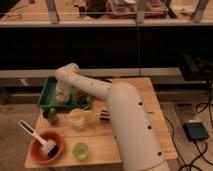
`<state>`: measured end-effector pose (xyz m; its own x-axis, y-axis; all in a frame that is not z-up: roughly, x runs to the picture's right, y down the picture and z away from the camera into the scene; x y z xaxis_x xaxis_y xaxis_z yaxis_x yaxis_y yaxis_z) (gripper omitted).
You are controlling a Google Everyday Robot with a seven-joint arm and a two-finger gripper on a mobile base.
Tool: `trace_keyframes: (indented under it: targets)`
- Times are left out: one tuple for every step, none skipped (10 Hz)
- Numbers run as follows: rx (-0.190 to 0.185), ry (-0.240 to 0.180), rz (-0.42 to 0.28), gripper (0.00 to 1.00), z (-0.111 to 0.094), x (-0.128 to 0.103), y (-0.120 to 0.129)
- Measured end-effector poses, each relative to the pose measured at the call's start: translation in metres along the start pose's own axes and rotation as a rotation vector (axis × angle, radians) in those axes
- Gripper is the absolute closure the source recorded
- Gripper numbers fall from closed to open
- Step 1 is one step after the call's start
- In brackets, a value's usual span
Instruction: Wipe tray with towel
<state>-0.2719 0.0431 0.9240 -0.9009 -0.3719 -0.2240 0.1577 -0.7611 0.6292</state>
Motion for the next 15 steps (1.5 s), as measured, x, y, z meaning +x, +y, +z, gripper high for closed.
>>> trace_keyframes:
  targets:
    - [-0.013, -0.003, 0.032, 1.0, -0.001, -0.005, 0.014]
    - [-0.026, -0.006, 0.059, 1.0, -0.001, -0.005, 0.03]
    - [-0.04, -0.012, 0.086, 1.0, 0.002, 0.0, 0.046]
    - [-0.055, -0.023, 0.104, 1.0, 0.006, 0.008, 0.06]
    - [-0.067, -0.034, 0.129, 1.0, 0.011, 0.019, 0.069]
    - [-0.073, -0.039, 0.147, 1.0, 0.018, 0.033, 0.072]
    - [-0.077, -0.04, 0.158, 1.0, 0.025, 0.049, 0.07]
    - [-0.078, -0.036, 0.163, 1.0, 0.029, 0.06, 0.066]
    - [-0.078, -0.032, 0.165, 1.0, 0.033, 0.07, 0.062]
    - [-0.072, -0.019, 0.16, 1.0, 0.037, 0.079, 0.051]
    - [-0.059, -0.004, 0.152, 1.0, 0.037, 0.082, 0.039]
    - [-0.044, 0.006, 0.138, 1.0, 0.036, 0.081, 0.028]
    - [-0.023, 0.016, 0.111, 1.0, 0.035, 0.08, 0.011]
    - [-0.007, 0.021, 0.08, 1.0, 0.033, 0.078, -0.003]
    - [0.004, 0.021, 0.054, 1.0, 0.03, 0.074, -0.015]
